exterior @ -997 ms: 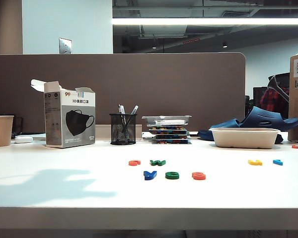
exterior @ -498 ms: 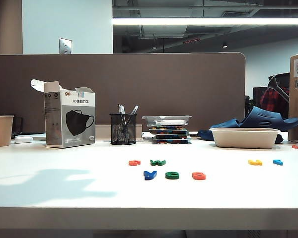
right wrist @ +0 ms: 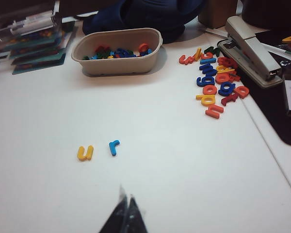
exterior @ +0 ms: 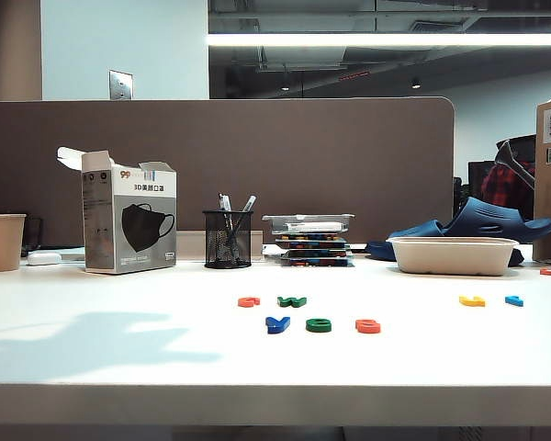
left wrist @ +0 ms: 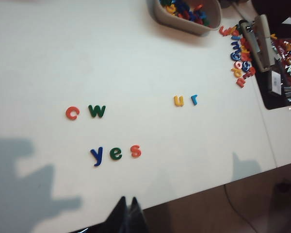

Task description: Select the appropriate letters from the row of letter magnets placed on the table to arrange into the word "yes".

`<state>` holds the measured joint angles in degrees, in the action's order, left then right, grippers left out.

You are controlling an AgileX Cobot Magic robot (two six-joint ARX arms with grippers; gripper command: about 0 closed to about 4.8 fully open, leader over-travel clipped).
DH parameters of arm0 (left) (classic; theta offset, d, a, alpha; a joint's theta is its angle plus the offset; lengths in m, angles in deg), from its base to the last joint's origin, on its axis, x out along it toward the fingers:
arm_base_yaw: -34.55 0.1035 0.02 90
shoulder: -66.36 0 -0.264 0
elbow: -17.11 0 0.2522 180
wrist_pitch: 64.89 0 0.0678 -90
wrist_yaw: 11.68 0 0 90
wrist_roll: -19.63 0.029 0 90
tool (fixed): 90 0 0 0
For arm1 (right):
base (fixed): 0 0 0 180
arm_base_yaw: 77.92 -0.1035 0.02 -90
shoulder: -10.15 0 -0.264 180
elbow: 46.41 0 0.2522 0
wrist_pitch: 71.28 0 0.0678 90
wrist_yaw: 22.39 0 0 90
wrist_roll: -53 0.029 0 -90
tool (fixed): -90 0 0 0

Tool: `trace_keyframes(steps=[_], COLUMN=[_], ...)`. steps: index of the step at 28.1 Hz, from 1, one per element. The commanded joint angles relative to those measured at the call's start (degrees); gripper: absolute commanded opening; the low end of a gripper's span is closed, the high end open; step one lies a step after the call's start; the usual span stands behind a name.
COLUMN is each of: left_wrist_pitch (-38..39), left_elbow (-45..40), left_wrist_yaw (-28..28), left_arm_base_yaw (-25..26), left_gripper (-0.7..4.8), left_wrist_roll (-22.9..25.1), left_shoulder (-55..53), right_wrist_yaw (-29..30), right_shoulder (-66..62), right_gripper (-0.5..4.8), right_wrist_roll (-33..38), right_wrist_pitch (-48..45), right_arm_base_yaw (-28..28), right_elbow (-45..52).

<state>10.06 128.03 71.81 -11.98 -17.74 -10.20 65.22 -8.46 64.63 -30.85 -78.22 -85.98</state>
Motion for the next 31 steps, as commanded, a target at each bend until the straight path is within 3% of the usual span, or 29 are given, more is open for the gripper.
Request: trace_keyframes(steps=[1, 5, 20, 22, 26, 31], left_wrist_pitch=[-3.2, -5.3, -8.5, -10.2, -21.4, -30.6], left_elbow=[0.2, 0.2, 0.2, 0.1, -0.5, -0.5], left_wrist_yaw=[-0.3, -0.3, -0.5, -2.0, -4.0, -3.7], left_arm_base_yaw=[0.0, 0.0, 0.0, 0.0, 0.2, 5.8], left_gripper=[-0.05, -0.05, -0.05, -0.05, -0.05, -0.05], left_wrist_roll=[-0.2, 0.5, 11.7, 15.1, 28.0, 34.2], left_shoulder=[0.1, 0.2, 0.1, 0.0, -0.9, -1.3], right_wrist_yaw=[0.1, 2.0, 5.8, 5.8, 5.7, 5.0], right_shoulder=[4.1, 8.8, 18.8, 18.8, 18.8, 18.8], right_gripper=[-0.06, -0.06, -0.06, -0.06, -0.06, -0.06], right_wrist_roll=[0.8, 0.8, -1.9, -3.2, -5.9, -7.3], right_wrist_pitch=[-4.4, -5.7, -17.3, -19.0, -19.6, -19.4], right_arm_base_yaw=[-0.1, -0.2, -0.3, -0.3, -0.3, -0.3], right_elbow=[3.7, 7.8, 22.8, 24.2, 25.8, 25.8])
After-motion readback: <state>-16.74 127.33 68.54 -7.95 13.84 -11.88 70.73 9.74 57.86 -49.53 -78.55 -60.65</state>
